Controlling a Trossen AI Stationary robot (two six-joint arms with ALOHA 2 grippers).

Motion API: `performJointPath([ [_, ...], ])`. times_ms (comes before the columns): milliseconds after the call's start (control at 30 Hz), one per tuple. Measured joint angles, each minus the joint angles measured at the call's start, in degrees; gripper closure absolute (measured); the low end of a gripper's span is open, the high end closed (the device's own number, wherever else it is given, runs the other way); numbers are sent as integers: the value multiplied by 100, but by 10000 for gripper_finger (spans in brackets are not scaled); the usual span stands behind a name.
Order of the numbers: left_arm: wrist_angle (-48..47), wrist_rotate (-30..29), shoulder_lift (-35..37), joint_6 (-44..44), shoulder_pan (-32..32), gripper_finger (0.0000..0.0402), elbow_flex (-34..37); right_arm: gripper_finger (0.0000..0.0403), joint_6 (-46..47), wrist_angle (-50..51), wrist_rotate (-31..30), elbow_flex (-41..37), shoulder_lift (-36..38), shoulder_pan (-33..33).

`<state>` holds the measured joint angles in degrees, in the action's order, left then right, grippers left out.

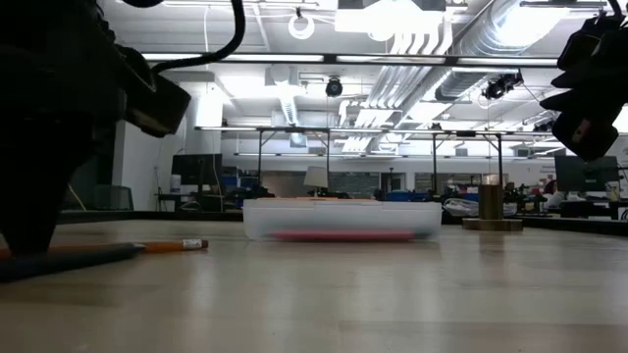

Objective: Pick & place school supplies into a supply box
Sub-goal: Put the yellow pen into the container

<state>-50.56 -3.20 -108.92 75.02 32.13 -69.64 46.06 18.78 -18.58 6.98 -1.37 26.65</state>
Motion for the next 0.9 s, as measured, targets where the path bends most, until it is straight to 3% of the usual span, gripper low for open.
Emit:
performJointPath([
  [900, 227, -313, -14, -277, -20, 219, 64, 325, -153, 34, 13, 0, -52, 0],
])
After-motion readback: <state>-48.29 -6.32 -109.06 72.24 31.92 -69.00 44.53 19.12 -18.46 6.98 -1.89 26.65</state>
